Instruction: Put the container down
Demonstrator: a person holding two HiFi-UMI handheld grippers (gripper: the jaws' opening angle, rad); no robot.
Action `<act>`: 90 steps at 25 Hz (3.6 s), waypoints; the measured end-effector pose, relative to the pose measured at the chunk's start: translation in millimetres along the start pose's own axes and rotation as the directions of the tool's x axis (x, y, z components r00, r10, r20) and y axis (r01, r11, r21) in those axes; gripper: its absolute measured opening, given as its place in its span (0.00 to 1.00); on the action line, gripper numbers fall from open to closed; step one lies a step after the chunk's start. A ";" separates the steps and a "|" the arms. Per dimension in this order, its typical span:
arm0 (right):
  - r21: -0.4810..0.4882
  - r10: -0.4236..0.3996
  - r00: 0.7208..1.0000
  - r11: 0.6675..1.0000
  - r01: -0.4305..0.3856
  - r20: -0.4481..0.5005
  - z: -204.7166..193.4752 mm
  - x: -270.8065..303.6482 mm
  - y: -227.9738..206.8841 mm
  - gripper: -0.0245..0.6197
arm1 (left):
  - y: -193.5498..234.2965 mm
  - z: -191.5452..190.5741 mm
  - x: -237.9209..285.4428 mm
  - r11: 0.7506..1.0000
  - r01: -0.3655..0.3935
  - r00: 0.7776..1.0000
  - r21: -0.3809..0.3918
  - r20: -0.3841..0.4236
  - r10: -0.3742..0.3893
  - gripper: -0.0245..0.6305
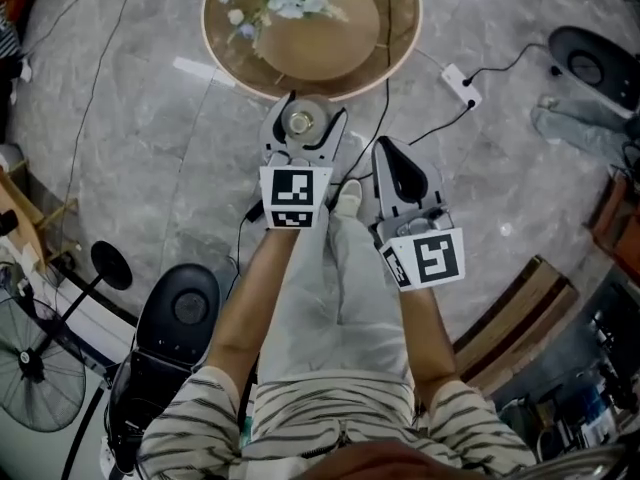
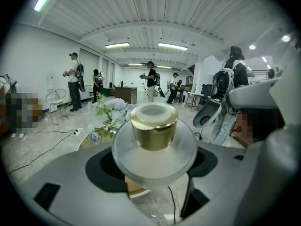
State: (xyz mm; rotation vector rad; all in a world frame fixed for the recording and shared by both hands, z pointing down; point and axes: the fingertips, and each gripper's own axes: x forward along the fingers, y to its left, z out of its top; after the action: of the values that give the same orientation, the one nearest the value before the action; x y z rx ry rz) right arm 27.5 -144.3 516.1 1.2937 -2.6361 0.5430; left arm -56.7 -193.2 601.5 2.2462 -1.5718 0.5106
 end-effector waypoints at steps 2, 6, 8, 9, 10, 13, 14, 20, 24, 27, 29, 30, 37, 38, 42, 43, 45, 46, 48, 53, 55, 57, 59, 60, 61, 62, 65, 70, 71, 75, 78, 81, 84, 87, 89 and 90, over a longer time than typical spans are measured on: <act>0.005 -0.004 1.000 1.000 0.004 -0.007 -11.0 7.8 -5.6 0.04 | 3.8 -9.3 13.7 1.000 -0.002 1.000 -0.022 -0.012 0.002 0.54; 0.014 -0.015 1.000 1.000 0.015 -0.024 -31.3 24.0 -13.9 0.04 | 13.5 -26.9 38.8 1.000 -0.012 1.000 -0.023 -0.028 0.012 0.54; 0.012 -0.018 0.999 1.000 0.018 -0.029 -38.5 28.7 -16.9 0.04 | 19.2 -38.3 49.9 0.999 -0.018 0.999 -0.036 -0.038 0.016 0.54; 0.010 -0.019 0.999 1.000 0.019 -0.031 -41.9 31.0 -18.2 0.04 | 22.7 -44.3 55.4 0.998 -0.023 0.999 -0.050 -0.045 0.020 0.54; 0.009 -0.019 0.999 1.000 0.019 -0.034 -45.3 33.0 -19.5 0.04 | 26.6 -50.1 60.5 0.997 -0.030 0.998 -0.064 -0.054 0.027 0.54; 0.015 -0.025 0.999 1.000 0.026 -0.044 -55.3 38.1 -24.4 0.04 | 38.1 -66.1 75.2 0.995 -0.056 0.996 -0.077 -0.079 0.050 0.54; 0.017 -0.028 0.999 0.999 0.029 -0.046 -58.4 39.5 -26.2 0.04 | 41.5 -70.5 80.2 0.995 -0.062 0.995 -0.073 -0.084 0.056 0.54; 0.023 -0.036 0.997 0.999 0.037 -0.065 -77.2 48.1 -35.2 0.04 | 56.2 -96.4 111.5 0.997 -0.079 0.991 -0.014 -0.110 0.077 0.54; 0.021 -0.041 0.996 0.999 0.043 -0.073 -88.0 56.1 -39.7 0.04 | 62.8 -112.9 130.8 0.997 -0.070 0.989 0.036 -0.128 0.074 0.54; 0.022 -0.047 0.995 0.999 0.049 -0.083 -93.9 57.2 -46.6 0.04 | 65.4 -122.0 142.8 0.997 -0.076 0.987 0.026 -0.140 0.079 0.54; 0.030 -0.055 0.995 0.998 0.058 -0.085 -98.2 57.8 -52.0 0.04 | 67.1 -125.6 151.4 0.997 -0.080 0.986 0.024 -0.142 0.083 0.54; 0.034 -0.059 0.995 0.998 0.062 -0.085 -100.4 57.7 -54.2 0.04 | 67.6 -127.4 155.4 0.996 -0.081 0.986 0.027 -0.142 0.084 0.54; 0.034 -0.059 0.993 0.997 0.062 -0.100 -110.5 58.9 -56.6 0.04 | 68.1 -145.2 178.2 0.996 -0.082 0.982 0.031 -0.166 0.086 0.54; 0.035 -0.057 0.993 0.998 0.061 -0.100 -111.2 59.1 -55.5 0.04 | 68.6 -148.1 180.3 0.996 -0.082 0.981 0.035 -0.171 0.087 0.54; 0.033 -0.052 0.993 0.998 0.056 -0.103 -112.5 58.7 -54.0 0.04 | 71.6 -159.7 187.9 0.995 -0.092 0.976 0.032 -0.193 0.096 0.54; 0.033 -0.052 0.993 0.998 0.056 -0.105 -113.3 58.6 -54.4 0.04 | 72.7 -162.6 189.7 0.995 -0.097 0.975 0.027 -0.199 0.100 0.54; 0.035 -0.053 0.993 0.998 0.057 -0.108 -115.2 59.1 -54.8 0.04 | 75.1 -167.1 193.3 0.994 -0.102 0.973 0.023 -0.207 0.105 0.54; 0.035 -0.052 0.993 0.998 0.056 -0.109 -116.0 59.8 -54.7 0.04 | 76.4 -168.5 195.2 0.994 -0.104 0.972 0.023 -0.209 0.106 0.54; 0.030 -0.051 0.993 0.998 0.055 -0.110 -117.1 60.6 -54.3 0.04 | 78.6 -169.8 198.9 0.994 -0.106 0.971 0.027 -0.211 0.110 0.54; 0.033 -0.057 0.992 0.998 0.061 -0.113 -117.7 56.9 -54.7 0.04 | 79.7 -176.6 202.6 0.993 -0.112 0.966 0.033 -0.229 0.117 0.54; 0.034 -0.057 0.992 0.998 0.061 -0.114 -117.3 56.7 -54.4 0.04 | 80.7 -178.4 203.6 0.993 -0.116 0.965 0.032 -0.233 0.120 0.54; 0.038 -0.054 0.992 0.998 0.059 -0.115 -116.4 56.2 -54.2 0.04 | 81.9 -179.2 204.2 0.992 -0.119 0.965 0.028 -0.230 0.122 0.54; 0.046 -0.055 0.992 0.997 0.061 -0.112 -114.2 54.5 -56.0 0.04 | 82.4 -179.3 204.9 0.992 -0.120 0.966 0.027 -0.229 0.123 0.54; 0.049 -0.059 0.992 0.997 0.064 -0.109 -112.7 53.4 -57.7 0.04 | 82.3 -178.8 205.3 0.992 -0.121 0.966 0.025 -0.227 0.123 0.55; 0.050 -0.063 0.992 0.996 0.069 -0.106 -111.3 52.3 -59.7 0.04 | 81.9 -177.7 205.5 0.992 -0.121 0.967 0.020 -0.224 0.123 0.55; 0.051 -0.067 0.992 0.996 0.073 -0.103 -109.9 51.3 -61.6 0.04 | 81.2 -176.1 205.4 0.992 -0.122 0.968 0.011 -0.220 0.122 0.56; 0.049 -0.074 0.992 0.996 0.079 -0.099 -107.5 49.3 -64.7 0.04 | 78.9 -171.7 204.0 0.993 -0.118 0.971 -0.014 -0.209 0.112 0.57; 0.043 -0.080 0.993 0.995 0.084 -0.089 -100.1 44.0 -65.0 0.04 | 80.3 -165.8 194.7 0.993 -0.116 0.972 -0.019 -0.209 0.110 0.58; 0.043 -0.083 0.993 0.995 0.087 -0.089 -99.0 42.4 -64.8 0.04 | 79.8 -163.8 191.8 0.993 -0.115 0.972 -0.019 -0.207 0.109 0.58; 0.045 -0.100 0.991 0.993 0.105 -0.087 -92.1 37.3 -64.6 0.04 | 76.3 -151.4 179.0 0.994 -0.111 0.975 -0.021 -0.198 0.105 0.58; 0.052 -0.113 0.990 0.992 0.118 -0.086 -82.2 31.3 -61.8 0.04 | 76.3 -139.5 163.0 0.992 -0.117 0.975 -0.037 -0.195 0.108 0.58; 0.046 -0.120 0.989 0.991 0.124 -0.083 -67.5 26.6 -55.3 0.04 | 79.4 -125.0 144.7 0.991 -0.125 0.975 -0.056 -0.192 0.112 0.58; 0.035 -0.126 0.989 0.991 0.129 -0.073 -52.6 22.5 -51.4 0.04 | 77.5 -107.6 127.8 0.989 -0.127 0.977 -0.073 -0.180 0.112 0.56; 0.029 -0.130 0.990 0.991 0.132 -0.064 -39.4 17.1 -44.7 0.04 | 69.8 -93.8 107.4 0.987 -0.124 0.982 -0.102 -0.157 0.107 0.52; 0.027 -0.126 0.991 0.991 0.128 -0.053 -29.5 14.8 -37.2 0.04 | 66.9 -83.5 93.9 0.985 -0.123 0.986 -0.125 -0.131 0.106 0.46; 0.026 -0.124 0.991 0.992 0.125 -0.047 -24.3 13.5 -33.2 0.04 | 65.8 -78.4 87.3 0.983 -0.123 0.987 -0.137 -0.120 0.107 0.43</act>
State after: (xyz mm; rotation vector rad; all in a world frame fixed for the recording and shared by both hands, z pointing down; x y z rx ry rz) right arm 44.9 -163.4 550.9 1.4255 -2.4994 0.5859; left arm -98.0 -248.2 717.0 1.9946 -1.6336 0.5268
